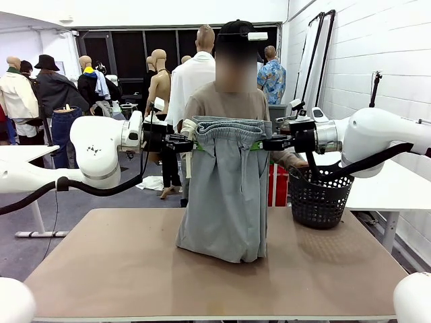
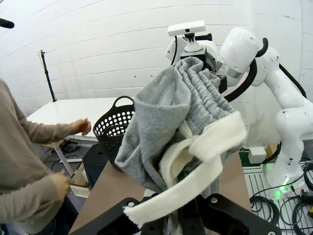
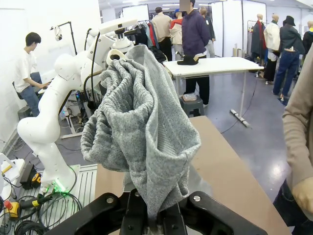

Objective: Fold the training pants.
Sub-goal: Fold the Training pants in half.

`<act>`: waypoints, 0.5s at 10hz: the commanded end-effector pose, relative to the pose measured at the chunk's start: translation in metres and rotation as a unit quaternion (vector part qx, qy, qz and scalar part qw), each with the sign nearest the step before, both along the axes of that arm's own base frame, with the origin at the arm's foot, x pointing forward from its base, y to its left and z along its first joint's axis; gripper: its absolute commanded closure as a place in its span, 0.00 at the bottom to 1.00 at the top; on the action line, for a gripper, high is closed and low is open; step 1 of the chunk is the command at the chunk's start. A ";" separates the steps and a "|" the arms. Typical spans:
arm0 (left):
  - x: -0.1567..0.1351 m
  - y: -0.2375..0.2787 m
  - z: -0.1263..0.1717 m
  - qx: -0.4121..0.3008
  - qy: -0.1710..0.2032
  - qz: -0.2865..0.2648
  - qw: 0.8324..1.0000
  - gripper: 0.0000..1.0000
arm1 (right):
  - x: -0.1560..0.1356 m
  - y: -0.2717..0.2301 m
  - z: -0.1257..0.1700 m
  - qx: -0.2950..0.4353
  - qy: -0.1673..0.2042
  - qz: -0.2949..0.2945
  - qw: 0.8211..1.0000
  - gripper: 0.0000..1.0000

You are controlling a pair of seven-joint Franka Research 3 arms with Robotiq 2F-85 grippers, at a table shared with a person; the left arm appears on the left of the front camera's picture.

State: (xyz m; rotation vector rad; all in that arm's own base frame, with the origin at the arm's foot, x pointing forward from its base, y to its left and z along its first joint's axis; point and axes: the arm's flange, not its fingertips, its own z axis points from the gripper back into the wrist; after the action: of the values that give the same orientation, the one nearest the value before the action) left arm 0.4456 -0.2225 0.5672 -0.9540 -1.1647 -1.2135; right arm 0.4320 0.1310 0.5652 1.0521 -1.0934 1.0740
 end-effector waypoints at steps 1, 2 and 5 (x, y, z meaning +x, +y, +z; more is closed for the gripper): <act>0.006 0.006 0.000 -0.001 0.015 0.029 0.999 1.00 | 0.006 0.003 -0.003 -0.001 0.013 -0.005 1.000 1.00; 0.010 0.008 -0.002 -0.001 0.019 0.034 0.999 1.00 | 0.007 0.004 -0.005 -0.001 0.012 0.000 1.000 1.00; 0.026 0.011 -0.006 0.006 0.019 0.044 0.999 1.00 | 0.023 0.009 -0.008 -0.007 -0.001 0.003 1.000 1.00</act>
State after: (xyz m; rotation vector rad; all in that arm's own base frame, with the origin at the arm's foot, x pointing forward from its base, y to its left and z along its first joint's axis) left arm 0.4610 -0.2101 0.5558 -0.9318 -1.1496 -1.1587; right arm 0.4401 0.1356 0.5531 1.0611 -1.0708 1.0695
